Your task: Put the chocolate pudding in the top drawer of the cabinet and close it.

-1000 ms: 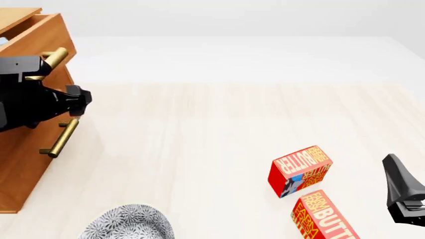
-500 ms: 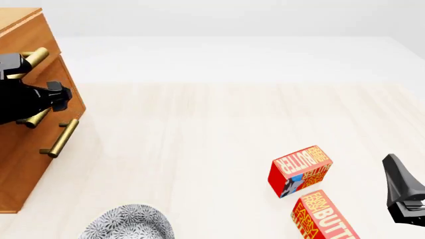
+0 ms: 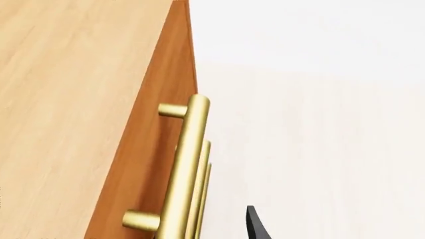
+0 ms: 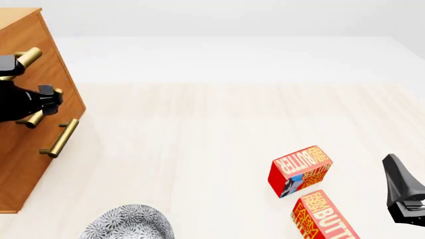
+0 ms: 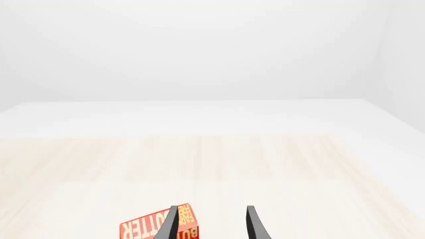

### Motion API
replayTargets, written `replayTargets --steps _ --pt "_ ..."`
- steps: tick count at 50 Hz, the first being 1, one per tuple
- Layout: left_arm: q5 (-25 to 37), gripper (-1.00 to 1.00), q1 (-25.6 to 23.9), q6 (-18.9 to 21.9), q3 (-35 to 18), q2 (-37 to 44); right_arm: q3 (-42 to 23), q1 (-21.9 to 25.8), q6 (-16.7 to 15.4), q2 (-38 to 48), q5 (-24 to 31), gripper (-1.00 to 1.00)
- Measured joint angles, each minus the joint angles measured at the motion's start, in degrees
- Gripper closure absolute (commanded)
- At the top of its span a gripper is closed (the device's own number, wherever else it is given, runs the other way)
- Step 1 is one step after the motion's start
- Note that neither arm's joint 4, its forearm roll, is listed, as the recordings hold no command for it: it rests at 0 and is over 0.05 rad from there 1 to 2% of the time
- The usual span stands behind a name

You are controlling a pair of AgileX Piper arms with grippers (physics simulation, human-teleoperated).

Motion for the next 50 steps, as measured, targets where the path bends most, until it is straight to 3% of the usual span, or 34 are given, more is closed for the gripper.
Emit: replayTargets --steps 8,24,33,50 --pt "5.3 -1.0 0.7 1.7 -1.4 -3.5 0.0 0.0 0.0 0.0 0.0 -1.0" --pt "22.7 -1.0 2.7 3.5 -7.7 -12.6 0.0 0.0 0.0 0.0 0.0 -1.0" --pt "22.8 -1.0 7.4 3.8 -15.0 -19.4 0.0 0.0 0.0 0.0 0.0 -1.0" --pt "28.2 -1.0 9.8 2.2 -28.2 -26.7 0.0 0.0 0.0 0.0 0.0 -1.0"
